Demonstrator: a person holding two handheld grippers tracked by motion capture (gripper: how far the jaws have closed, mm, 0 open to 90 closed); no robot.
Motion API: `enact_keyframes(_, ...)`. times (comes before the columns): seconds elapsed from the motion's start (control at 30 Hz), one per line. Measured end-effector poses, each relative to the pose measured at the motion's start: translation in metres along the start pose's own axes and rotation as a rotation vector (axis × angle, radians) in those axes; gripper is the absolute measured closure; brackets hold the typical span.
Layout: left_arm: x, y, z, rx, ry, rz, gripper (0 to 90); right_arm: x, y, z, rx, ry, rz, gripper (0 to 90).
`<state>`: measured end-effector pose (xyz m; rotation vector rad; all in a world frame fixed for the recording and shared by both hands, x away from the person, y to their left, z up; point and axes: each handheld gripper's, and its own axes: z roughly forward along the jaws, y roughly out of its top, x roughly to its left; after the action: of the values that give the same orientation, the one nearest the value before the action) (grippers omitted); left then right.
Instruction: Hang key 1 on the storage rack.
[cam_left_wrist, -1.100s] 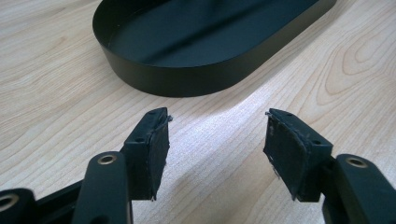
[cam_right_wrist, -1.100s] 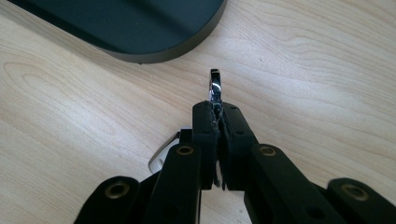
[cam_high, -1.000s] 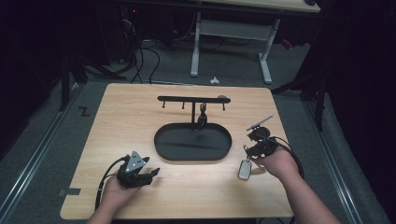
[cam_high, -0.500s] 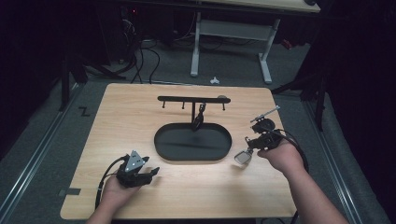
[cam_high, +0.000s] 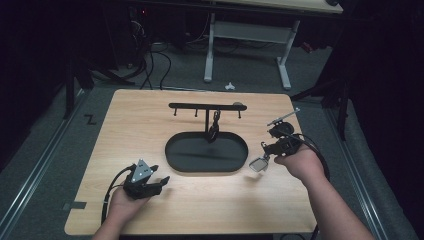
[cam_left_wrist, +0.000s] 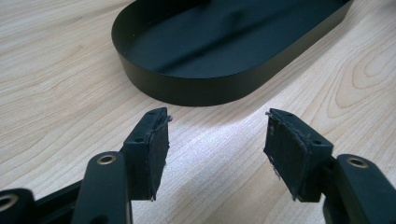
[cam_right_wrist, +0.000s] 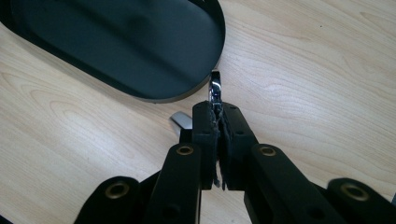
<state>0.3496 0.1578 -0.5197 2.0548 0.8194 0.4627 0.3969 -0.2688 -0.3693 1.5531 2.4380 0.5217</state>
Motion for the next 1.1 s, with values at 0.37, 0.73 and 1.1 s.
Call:
enact_keyframes(0.37,0.001,0.0,-0.004,-0.012,-0.001,0.001,40.1,0.007,0.02,-0.006,-0.01,-0.014,-0.022,86.0)
enact_keyframes(0.73,0.001,-0.001,-0.006,-0.013,-0.008,-0.004,40.2,0.015,0.039,-0.012,-0.03,-0.008,-0.039,86.0)
enact_keyframes(1.1,-0.002,0.0,-0.002,-0.005,-0.015,0.008,40.2,0.021,0.048,-0.007,-0.035,0.009,-0.061,86.0)
